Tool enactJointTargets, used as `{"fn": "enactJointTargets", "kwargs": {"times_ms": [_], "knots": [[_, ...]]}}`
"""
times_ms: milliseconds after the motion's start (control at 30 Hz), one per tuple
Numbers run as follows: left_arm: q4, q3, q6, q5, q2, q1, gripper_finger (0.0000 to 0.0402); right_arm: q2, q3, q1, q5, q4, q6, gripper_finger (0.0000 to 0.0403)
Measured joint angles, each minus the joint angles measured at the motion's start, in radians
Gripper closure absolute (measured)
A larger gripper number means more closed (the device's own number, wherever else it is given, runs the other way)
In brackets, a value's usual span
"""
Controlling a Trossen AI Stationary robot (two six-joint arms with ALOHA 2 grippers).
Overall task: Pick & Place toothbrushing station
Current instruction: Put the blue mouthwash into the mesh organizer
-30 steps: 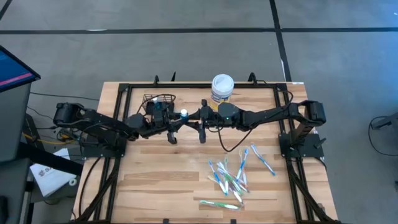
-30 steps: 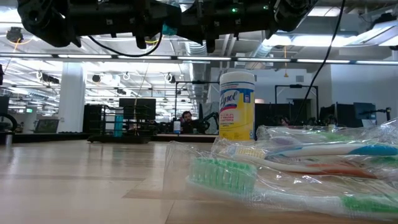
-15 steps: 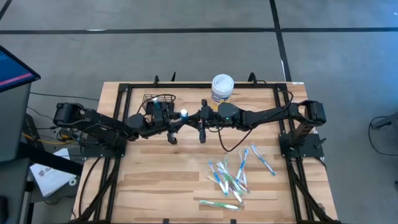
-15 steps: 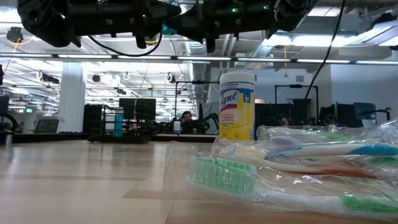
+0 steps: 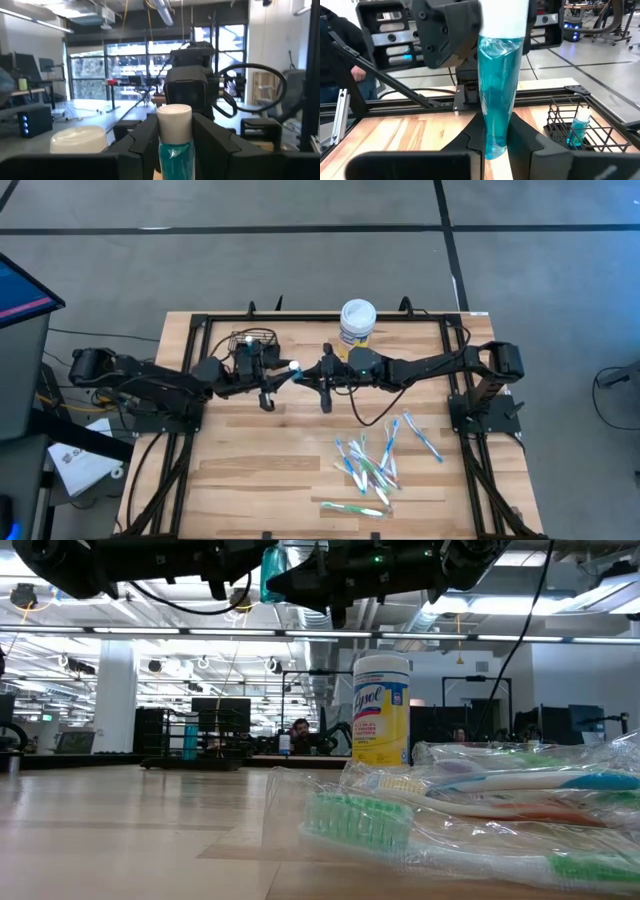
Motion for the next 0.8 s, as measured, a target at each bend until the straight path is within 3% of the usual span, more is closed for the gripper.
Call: {"fn": "enactJointTargets", "kwargs": {"times_ms": [167, 567, 800], "knots": [[-0.089, 0.001, -0.003, 0.022, -0.052, 0.000, 0.0295, 0.001, 0.000, 0.000, -0.017, -0.002, 0.000, 0.0364], [-0.126, -0.001, -0.161, 0.239, -0.054, 0.130, 0.0282, -0.002, 0.000, 0.000, -0.017, -0.025, 0.013, 0.0364], [-0.121, -0.001, -0.165, 0.266, -0.054, 0.140, 0.0281, -0.002, 0.000, 0.000, -0.017, -0.043, 0.012, 0.0364]]}}
